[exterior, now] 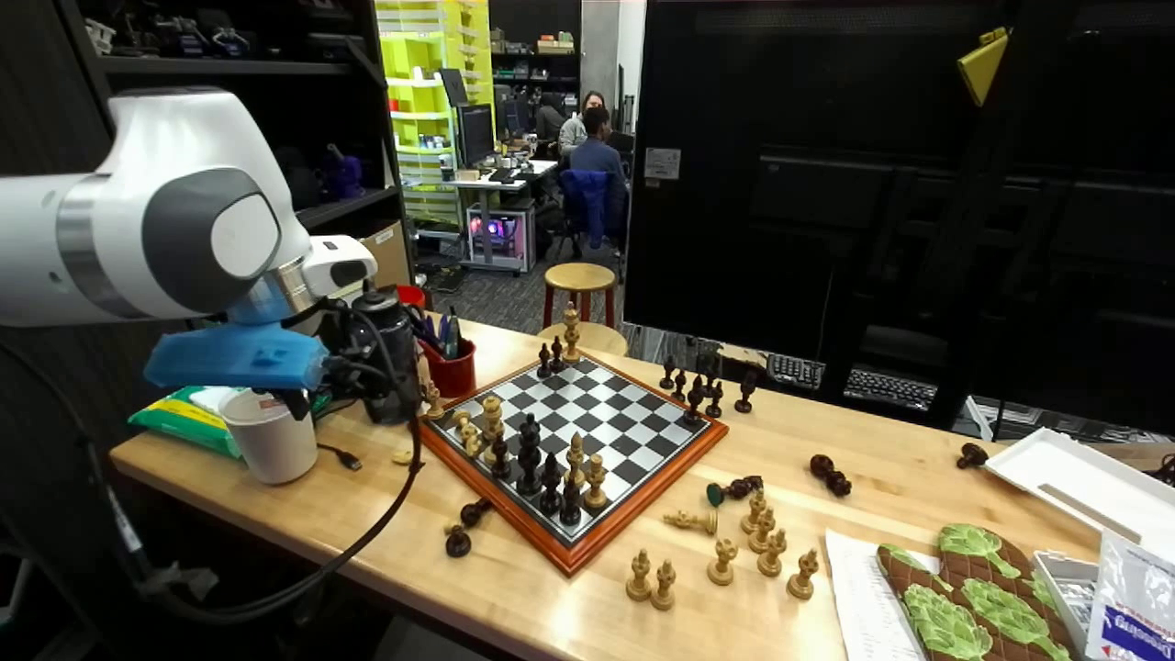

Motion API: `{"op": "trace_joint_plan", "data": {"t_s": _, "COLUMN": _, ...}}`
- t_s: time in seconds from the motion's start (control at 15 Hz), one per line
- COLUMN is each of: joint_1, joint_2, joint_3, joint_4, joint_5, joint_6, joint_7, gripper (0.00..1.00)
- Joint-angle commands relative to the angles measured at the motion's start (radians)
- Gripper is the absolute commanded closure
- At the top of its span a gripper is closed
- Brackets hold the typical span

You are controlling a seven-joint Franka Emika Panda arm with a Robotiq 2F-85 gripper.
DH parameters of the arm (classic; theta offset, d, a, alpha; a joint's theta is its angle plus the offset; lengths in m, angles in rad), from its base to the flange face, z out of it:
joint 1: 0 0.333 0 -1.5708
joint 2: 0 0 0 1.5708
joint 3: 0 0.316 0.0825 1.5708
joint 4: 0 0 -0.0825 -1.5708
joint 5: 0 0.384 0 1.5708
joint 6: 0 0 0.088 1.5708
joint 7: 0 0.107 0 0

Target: Move a piece on the chess board

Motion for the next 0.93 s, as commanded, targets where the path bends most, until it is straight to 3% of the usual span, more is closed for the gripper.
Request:
{"op": "trace_joint_plan", "data": {"t_s": 0.0, "joint_1": -0.023, "joint_2": 0.127, "joint_3": -0.028, "joint_4": 0.096, "joint_5": -0.029, "joint_6": 0.012, "joint_7": -0.038, "gripper": 0.00}}
{"op": "trace_joint_plan", "data": {"t_s": 0.2, "joint_1": -0.052, "joint_2": 0.207, "joint_3": -0.029, "joint_4": 0.172, "joint_5": -0.075, "joint_6": -0.004, "joint_7": -0.038, "gripper": 0.00}}
{"op": "trace_joint_plan", "data": {"t_s": 0.27, "joint_1": -0.030, "joint_2": 0.139, "joint_3": -0.034, "joint_4": 0.108, "joint_5": -0.052, "joint_6": 0.007, "joint_7": -0.023, "gripper": 0.00}}
{"op": "trace_joint_plan", "data": {"t_s": 0.87, "joint_1": -0.049, "joint_2": 0.276, "joint_3": -0.059, "joint_4": 0.224, "joint_5": -0.060, "joint_6": -0.009, "joint_7": -0.056, "gripper": 0.00}}
